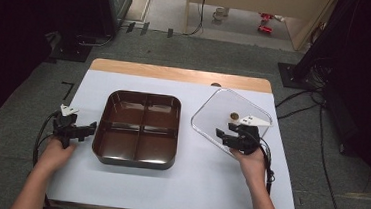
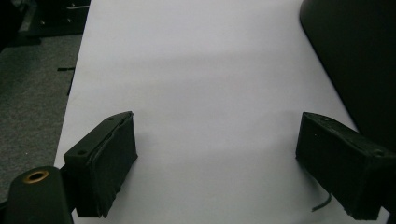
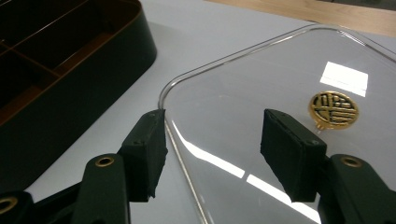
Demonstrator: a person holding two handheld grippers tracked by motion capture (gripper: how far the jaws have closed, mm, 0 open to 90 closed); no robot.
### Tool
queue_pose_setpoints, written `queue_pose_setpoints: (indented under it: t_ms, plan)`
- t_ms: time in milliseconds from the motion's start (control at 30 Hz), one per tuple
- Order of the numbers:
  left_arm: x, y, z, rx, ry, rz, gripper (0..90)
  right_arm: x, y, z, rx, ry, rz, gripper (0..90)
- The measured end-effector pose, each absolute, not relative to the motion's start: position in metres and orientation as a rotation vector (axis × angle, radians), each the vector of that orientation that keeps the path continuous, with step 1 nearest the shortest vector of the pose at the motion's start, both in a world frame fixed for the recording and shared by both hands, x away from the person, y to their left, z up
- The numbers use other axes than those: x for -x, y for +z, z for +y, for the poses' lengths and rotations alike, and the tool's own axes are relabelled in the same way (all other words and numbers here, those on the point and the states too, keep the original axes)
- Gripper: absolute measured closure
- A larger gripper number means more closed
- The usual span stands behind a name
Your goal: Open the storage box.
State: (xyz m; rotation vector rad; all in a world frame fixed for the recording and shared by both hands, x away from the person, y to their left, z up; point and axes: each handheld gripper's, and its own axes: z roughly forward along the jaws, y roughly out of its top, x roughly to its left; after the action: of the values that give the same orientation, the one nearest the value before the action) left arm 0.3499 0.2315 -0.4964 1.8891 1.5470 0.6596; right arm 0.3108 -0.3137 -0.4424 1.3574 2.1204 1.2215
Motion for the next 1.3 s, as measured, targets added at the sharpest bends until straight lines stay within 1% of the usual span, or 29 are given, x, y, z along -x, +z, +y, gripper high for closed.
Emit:
queue_pose_setpoints:
  t_ms: [267, 433, 667, 967, 1200, 1233, 1300]
  plan:
    - [-0.35, -0.496, 0.232, -1.889, 0.66, 1.547, 12.3, -0.299, -0.444, -0.3, -1.315, 1.246, 2.158, 39.5]
    - [-0.35, -0.496, 0.231, -1.889, 0.66, 1.547, 12.3, -0.29, -0.454, -0.285, -1.241, 1.244, 2.212, 40.0]
    - [-0.35, -0.496, 0.232, -1.889, 0.66, 1.547, 12.3, -0.288, -0.46, -0.271, -1.225, 1.237, 2.239, 40.0]
    - [-0.35, -0.496, 0.232, -1.889, 0.66, 1.547, 12.3, -0.285, -0.481, -0.252, -1.216, 1.212, 2.296, 38.9]
    - [-0.35, -0.496, 0.231, -1.887, 0.66, 1.547, 12.3, -0.284, -0.497, -0.232, -1.185, 1.142, 2.333, 38.3]
    - [-0.35, -0.496, 0.231, -1.887, 0.66, 1.547, 12.3, -0.283, -0.502, -0.228, -1.173, 1.117, 2.325, 37.1]
    - [-0.35, -0.496, 0.231, -1.887, 0.66, 1.547, 12.3, -0.282, -0.502, -0.226, -1.158, 1.097, 2.322, 37.0]
